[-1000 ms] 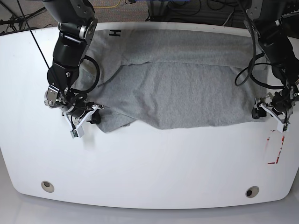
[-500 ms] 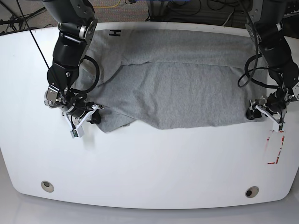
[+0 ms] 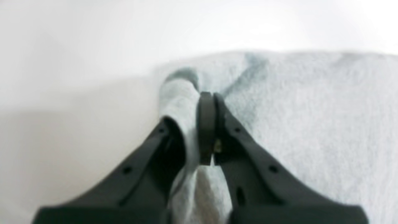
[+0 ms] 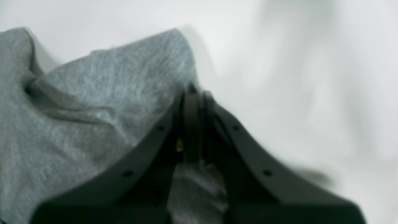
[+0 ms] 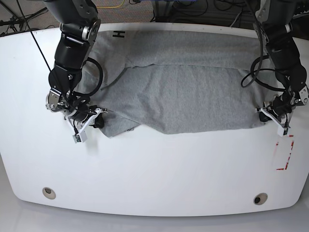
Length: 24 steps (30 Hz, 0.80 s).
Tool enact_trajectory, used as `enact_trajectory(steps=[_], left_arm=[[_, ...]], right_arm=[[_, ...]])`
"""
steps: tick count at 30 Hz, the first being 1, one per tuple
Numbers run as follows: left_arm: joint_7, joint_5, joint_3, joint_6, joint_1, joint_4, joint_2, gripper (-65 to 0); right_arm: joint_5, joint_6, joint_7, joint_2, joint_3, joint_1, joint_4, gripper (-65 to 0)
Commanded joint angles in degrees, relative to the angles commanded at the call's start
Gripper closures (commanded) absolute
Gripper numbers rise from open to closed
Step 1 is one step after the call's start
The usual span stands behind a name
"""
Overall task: Fold the T-shirt properly
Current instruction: 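Lift the hem with both grippers and fold it over toward the collar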
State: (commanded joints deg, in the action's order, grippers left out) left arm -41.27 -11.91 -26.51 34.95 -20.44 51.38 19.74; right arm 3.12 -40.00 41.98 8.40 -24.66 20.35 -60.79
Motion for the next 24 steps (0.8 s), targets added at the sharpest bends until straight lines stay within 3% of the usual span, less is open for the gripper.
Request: enact_trajectory(steps=[5, 11, 17, 24], left_arm=[[-0.70, -0.35, 0.09, 0.09, -0.18, 0.70, 0.00, 0.0], [-5.54, -0.26, 0.00, 0.62, 0.53, 9.67, -0.09, 0.0], [-9.49, -0.09, 0.00, 3.08, 2.46, 16.62, -1.93, 0.0], [-11.78, -0.26, 0.00, 3.25, 5.19, 24.88, -3.16, 0.0]], right_arm=[[0.00, 0.00, 0.26, 1.76, 0.18, 0.00, -3.52, 0.0], [0.53, 0.00, 3.25, 4.75, 0.09, 0.09, -5.54, 0.0], [0.53, 0.00, 5.19, 5.01, 0.09, -0.26, -9.58, 0.0], [0.53, 0.00, 8.44, 5.01, 0.09, -0.35, -14.68, 0.0]])
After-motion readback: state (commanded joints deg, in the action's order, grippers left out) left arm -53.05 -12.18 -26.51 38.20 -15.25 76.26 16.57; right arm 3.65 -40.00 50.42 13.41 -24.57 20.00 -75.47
